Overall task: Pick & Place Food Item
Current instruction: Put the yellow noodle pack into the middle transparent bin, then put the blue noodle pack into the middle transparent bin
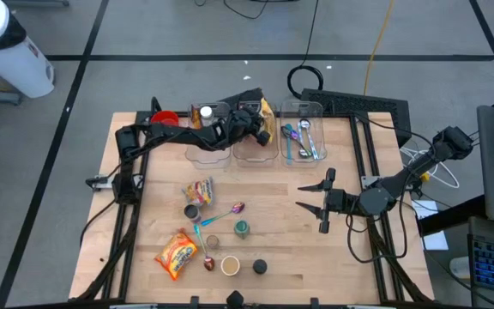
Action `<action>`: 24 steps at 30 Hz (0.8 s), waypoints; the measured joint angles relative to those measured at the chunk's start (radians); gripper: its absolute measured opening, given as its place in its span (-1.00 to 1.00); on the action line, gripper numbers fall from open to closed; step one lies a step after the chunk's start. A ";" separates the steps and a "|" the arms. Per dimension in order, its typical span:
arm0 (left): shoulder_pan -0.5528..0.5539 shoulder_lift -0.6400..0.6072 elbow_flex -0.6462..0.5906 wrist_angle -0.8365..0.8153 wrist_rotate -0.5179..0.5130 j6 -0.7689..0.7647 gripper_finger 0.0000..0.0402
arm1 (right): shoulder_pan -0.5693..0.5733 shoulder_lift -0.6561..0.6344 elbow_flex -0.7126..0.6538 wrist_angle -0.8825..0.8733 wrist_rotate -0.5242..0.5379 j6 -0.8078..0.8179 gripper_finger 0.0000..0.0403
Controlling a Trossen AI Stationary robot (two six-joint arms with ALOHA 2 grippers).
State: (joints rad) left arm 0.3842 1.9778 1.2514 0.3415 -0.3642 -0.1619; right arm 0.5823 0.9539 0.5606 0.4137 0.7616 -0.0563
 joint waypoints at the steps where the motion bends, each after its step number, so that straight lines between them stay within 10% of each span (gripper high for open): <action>1: -0.002 0.000 0.000 -0.007 0.000 0.001 -0.96 | 0.000 0.000 0.000 0.000 0.000 0.000 -0.10; 15: -0.014 -0.028 0.000 -0.085 0.077 0.013 -0.83 | 0.000 0.000 0.000 0.000 0.000 0.000 -0.10; 24: -0.013 -0.192 0.000 -0.207 0.124 0.026 -0.11 | 0.000 0.000 0.000 -0.008 0.000 0.002 -0.06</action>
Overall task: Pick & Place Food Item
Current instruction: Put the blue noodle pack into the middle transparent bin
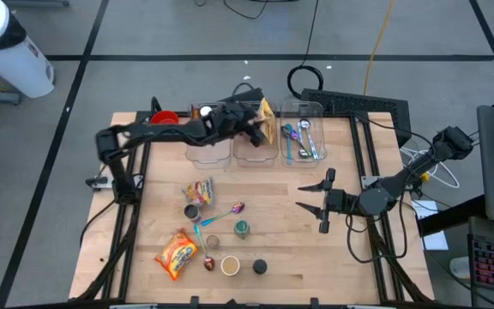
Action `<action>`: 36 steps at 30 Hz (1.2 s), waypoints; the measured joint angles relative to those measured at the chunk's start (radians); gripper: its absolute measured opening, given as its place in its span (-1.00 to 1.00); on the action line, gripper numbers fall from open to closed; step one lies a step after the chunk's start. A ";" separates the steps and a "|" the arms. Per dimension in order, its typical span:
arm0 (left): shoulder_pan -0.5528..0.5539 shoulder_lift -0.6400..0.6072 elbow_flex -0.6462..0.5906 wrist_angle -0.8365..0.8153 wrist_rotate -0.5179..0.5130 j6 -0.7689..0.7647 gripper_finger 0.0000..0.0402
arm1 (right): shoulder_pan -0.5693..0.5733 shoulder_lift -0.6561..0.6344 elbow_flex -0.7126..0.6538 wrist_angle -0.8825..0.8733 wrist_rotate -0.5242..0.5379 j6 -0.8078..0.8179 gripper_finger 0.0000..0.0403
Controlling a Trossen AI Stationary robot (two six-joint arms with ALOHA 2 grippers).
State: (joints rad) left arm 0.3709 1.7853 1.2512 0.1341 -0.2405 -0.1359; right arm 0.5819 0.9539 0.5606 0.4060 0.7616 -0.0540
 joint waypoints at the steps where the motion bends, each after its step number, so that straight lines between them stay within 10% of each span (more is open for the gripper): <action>1: 0.000 -0.032 0.000 -0.043 0.001 0.004 -0.03 | 0.000 0.000 0.000 -0.002 0.000 0.000 -0.06; 8: -0.048 -0.272 -0.049 -0.299 0.080 0.019 0.32 | 0.000 0.000 0.000 -0.025 0.000 0.016 -0.05; 25: -0.379 -0.806 -0.817 0.022 0.193 -0.342 0.36 | -0.027 0.000 0.000 -0.041 -0.004 0.019 -0.05; 36: -0.515 -0.778 -0.664 -0.258 0.121 -0.346 0.36 | -0.046 0.000 0.000 -0.061 -0.004 0.069 -0.05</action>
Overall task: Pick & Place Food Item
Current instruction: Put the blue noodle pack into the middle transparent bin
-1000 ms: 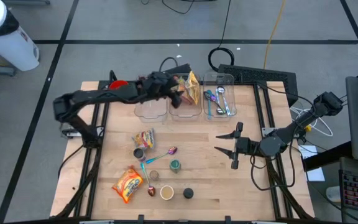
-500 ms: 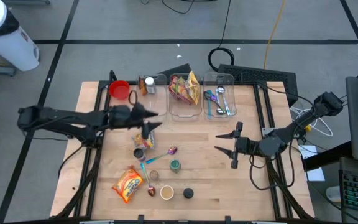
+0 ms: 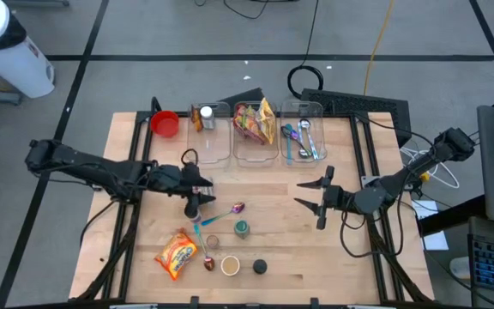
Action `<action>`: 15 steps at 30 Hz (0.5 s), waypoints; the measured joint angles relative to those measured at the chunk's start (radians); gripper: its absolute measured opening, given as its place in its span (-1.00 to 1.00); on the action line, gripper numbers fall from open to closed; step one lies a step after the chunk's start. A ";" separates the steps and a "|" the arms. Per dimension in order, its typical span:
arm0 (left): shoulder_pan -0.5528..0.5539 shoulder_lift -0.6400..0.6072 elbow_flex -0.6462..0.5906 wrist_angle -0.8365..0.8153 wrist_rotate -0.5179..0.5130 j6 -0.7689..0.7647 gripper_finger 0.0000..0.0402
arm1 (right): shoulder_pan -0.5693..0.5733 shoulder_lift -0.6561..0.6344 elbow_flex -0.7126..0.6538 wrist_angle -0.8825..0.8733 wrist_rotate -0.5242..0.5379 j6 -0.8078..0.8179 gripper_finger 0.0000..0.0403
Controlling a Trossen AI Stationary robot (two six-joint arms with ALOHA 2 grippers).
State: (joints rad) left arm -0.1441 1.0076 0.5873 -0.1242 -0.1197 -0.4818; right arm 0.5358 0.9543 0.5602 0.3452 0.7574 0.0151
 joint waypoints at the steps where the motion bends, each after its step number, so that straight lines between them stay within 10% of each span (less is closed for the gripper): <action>1: -0.012 0.020 0.048 -0.087 -0.034 0.018 0.36 | 0.000 0.000 0.000 0.001 0.000 0.000 -0.05; 6: -0.070 0.159 0.223 -0.387 -0.142 0.080 0.36 | 0.000 0.000 -0.014 0.002 0.000 0.000 -0.07; 15: -0.112 0.413 0.284 -0.436 -0.153 0.221 0.36 | -0.006 0.000 -0.040 0.055 0.000 -0.004 -0.08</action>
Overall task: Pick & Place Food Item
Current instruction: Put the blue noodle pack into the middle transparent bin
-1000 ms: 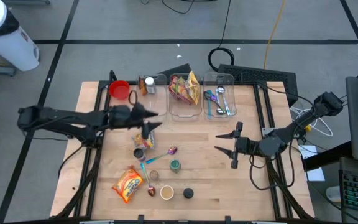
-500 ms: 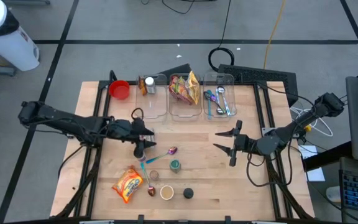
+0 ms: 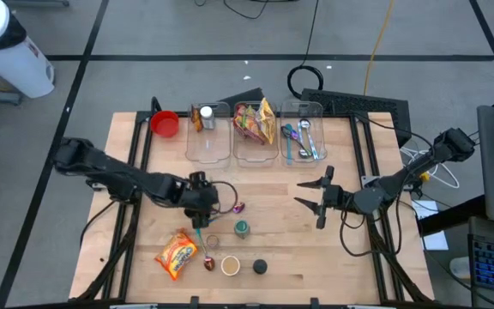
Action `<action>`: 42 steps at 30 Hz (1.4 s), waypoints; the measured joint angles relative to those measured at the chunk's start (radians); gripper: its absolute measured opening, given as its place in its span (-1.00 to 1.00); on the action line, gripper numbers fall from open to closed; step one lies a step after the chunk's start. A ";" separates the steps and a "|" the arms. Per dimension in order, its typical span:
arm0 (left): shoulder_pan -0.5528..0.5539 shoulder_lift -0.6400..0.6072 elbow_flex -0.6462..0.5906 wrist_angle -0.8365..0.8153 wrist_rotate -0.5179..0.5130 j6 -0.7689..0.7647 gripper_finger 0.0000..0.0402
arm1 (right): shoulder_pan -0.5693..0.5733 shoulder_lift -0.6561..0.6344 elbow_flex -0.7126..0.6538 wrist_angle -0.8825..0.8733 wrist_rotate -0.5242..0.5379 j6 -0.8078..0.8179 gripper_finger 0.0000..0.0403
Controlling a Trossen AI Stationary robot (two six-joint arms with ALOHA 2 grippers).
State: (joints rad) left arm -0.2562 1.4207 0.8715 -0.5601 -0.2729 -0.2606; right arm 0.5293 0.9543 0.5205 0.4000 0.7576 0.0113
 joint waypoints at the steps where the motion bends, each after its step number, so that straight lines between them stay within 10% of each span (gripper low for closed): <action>1: -0.001 0.016 0.000 -0.007 0.001 0.003 0.36 | 0.000 0.000 0.000 0.000 0.000 0.000 -0.08; 20: 0.003 0.040 -0.001 -0.144 -0.100 -0.003 0.31 | 0.000 0.000 0.000 0.000 0.000 -0.004 -0.10; 38: 0.045 0.040 0.003 -0.143 -0.095 -0.006 -0.93 | 0.000 0.000 0.000 0.000 0.000 0.003 -0.09; 42: 0.085 0.040 0.060 -0.156 -0.104 -0.006 -0.94 | 0.000 0.000 0.000 0.000 0.000 0.003 -0.09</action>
State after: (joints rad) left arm -0.1716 1.4609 0.9311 -0.7158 -0.3768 -0.2663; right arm 0.5297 0.9543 0.5205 0.4000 0.7574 0.0147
